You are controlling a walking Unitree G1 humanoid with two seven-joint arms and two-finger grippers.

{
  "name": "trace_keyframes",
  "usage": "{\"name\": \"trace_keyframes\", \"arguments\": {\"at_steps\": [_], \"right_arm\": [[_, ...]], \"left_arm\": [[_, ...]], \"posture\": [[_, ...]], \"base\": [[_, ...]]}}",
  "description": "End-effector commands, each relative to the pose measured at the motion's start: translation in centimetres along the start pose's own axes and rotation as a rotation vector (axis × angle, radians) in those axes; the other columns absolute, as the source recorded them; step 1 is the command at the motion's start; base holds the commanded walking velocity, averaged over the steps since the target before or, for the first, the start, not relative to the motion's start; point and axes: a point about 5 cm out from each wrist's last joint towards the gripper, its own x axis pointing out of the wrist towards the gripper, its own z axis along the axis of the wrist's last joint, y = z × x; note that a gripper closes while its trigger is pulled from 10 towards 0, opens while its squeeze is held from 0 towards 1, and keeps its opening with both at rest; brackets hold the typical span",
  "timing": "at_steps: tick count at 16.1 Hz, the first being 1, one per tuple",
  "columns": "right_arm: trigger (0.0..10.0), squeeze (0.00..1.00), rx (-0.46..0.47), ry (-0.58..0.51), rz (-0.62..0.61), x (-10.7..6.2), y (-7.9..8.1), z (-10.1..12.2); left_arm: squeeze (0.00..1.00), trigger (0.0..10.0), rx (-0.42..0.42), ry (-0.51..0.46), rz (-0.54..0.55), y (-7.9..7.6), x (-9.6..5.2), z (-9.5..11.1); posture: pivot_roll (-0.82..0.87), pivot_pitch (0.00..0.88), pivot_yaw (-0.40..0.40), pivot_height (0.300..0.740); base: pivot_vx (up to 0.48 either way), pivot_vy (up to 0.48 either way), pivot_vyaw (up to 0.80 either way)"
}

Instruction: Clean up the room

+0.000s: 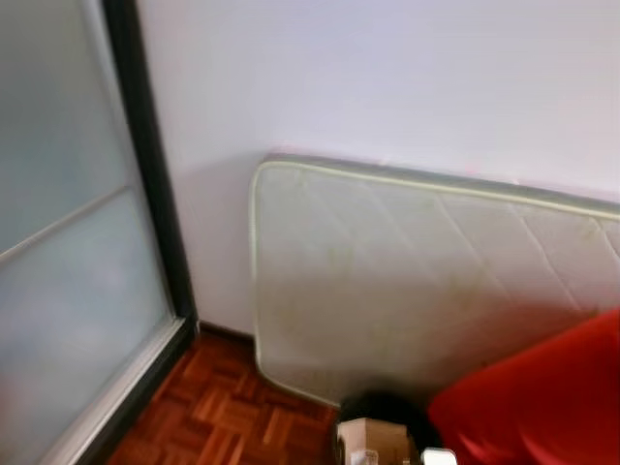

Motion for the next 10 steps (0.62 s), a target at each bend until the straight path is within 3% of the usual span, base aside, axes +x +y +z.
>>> {"name": "trace_keyframes", "arguments": {"at_steps": [1, 4, 10], "right_arm": [[10.0, 0.00, 0.009, 0.001, -0.052, -0.4, -1.8, -0.3], [10.0, 0.00, 0.012, -0.029, -0.044, -0.4, -1.6, 0.1], [10.0, 0.00, -0.022, -0.074, 0.016, 0.3, -0.1, 2.1]], "left_arm": [[0.00, 10.0, 0.001, 0.002, -0.029, -1.1, 0.2, 0.1], [0.00, 10.0, 0.003, 0.000, -0.028, -1.1, 0.2, 0.1], [0.00, 10.0, 0.013, 0.003, -0.031, -0.9, 0.2, 0.1]], "posture": [[0.08, 0.000, -0.031, 0.740], [0.07, 0.000, -0.028, 0.740], [0.07, 0.003, -0.022, 0.740]], "base": [[0.390, 0.000, -0.48], [0.367, 0.000, 0.00], [0.051, 0.000, 0.00]]}}
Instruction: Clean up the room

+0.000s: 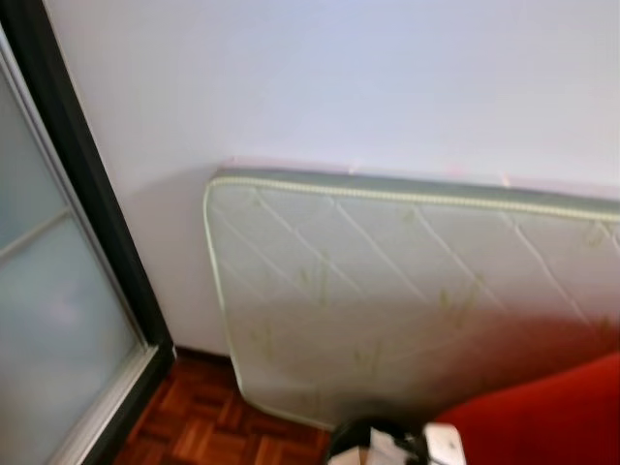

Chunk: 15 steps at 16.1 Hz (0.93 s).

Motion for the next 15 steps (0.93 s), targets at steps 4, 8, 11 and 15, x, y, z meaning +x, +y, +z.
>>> {"name": "trace_keyframes", "arguments": {"at_steps": [4, 8, 11, 15], "right_arm": [[10.0, 0.00, 0.013, 0.005, -0.006, 0.13, 0.38, 0.06], [10.0, 0.00, 0.032, 0.000, -0.024, 0.19, 0.09, 0.40], [10.0, 0.00, 0.018, -0.003, -0.016, 0.17, 0.04, 0.41], [10.0, 0.00, 0.011, -0.007, 0.017, 0.18, 0.39, 0.37]], "left_arm": [[0.00, 10.0, 0.017, 0.035, 0.006, 0.44, -0.31, -0.96], [0.00, 10.0, 0.018, 0.036, 0.003, 0.45, -0.33, -0.99], [0.00, 10.0, 0.018, 0.035, 0.007, 0.49, -0.34, -1.01], [0.00, 10.0, 0.021, 0.033, 0.005, 0.49, -0.34, -0.98]], "posture": [[0.07, 0.006, -0.021, 0.740], [0.07, 0.010, -0.021, 0.740], [0.07, 0.012, -0.021, 0.740], [0.07, 0.018, -0.020, 0.740]], "base": [[0.318, 0.000, 0.00], [0.325, 0.000, -0.55], [0.215, 0.000, 0.00], [0.000, 0.000, 0.00]]}}
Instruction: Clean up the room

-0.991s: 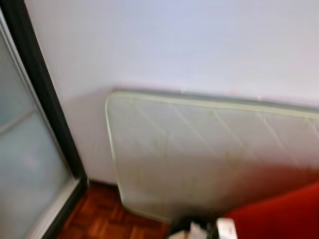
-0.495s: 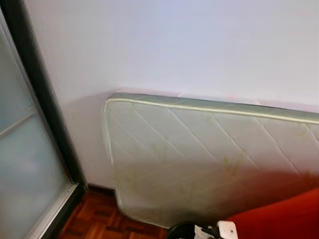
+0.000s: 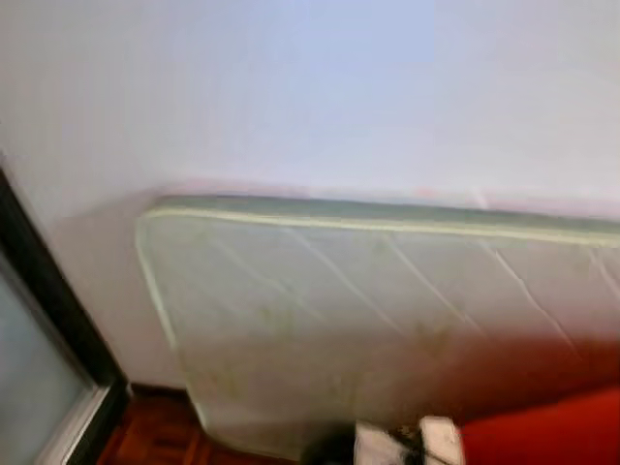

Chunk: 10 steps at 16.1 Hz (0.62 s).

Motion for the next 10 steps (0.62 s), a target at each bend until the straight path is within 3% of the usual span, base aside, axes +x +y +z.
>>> {"name": "trace_keyframes", "arguments": {"at_steps": [1, 10], "right_arm": [[10.0, 0.00, -0.003, -0.007, 0.019, 0.17, 0.52, 0.30], [10.0, 0.00, -0.021, -0.009, 0.027, 0.25, 0.97, 0.32]], "left_arm": [[0.00, 10.0, 0.021, 0.039, 0.011, 0.66, -0.42, -1.15], [0.00, 10.0, 0.021, 0.042, 0.011, 0.65, -0.44, -1.23]], "posture": [[0.07, 0.018, -0.020, 0.740], [0.08, 0.026, -0.021, 0.740]], "base": [[0.000, 0.000, 0.00], [0.000, 0.000, 0.00]]}}
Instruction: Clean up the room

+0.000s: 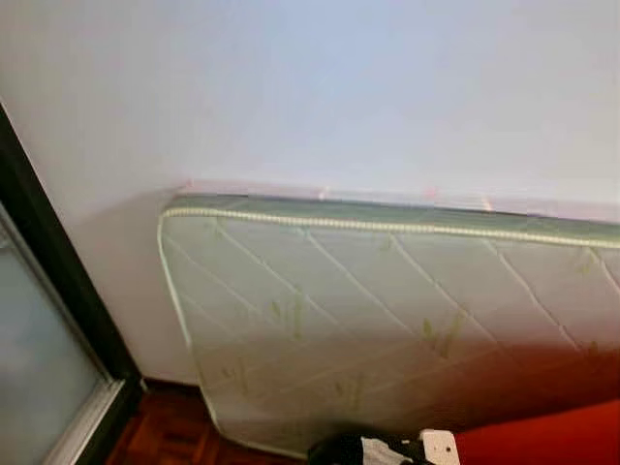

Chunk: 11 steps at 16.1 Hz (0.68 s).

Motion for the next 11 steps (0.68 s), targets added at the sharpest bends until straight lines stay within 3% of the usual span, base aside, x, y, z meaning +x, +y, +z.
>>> {"name": "trace_keyframes", "arguments": {"at_steps": [1, 11], "right_arm": [[10.0, 0.00, -0.015, -0.011, 0.002, 0.09, 0.06, 0.36], [10.0, 0.00, -0.001, -0.042, 0.019, 0.20, 0.34, 0.88]], "left_arm": [[0.00, 10.0, 0.016, 0.014, -0.007, -0.08, -0.03, -0.25], [0.00, 10.0, 0.016, 0.009, -0.008, 0.01, -0.09, -0.30]], "posture": [[0.08, 0.028, -0.020, 0.740], [0.08, 0.056, -0.018, 0.740]], "base": [[0.000, 0.000, 0.00], [0.000, 0.000, 0.00]]}}
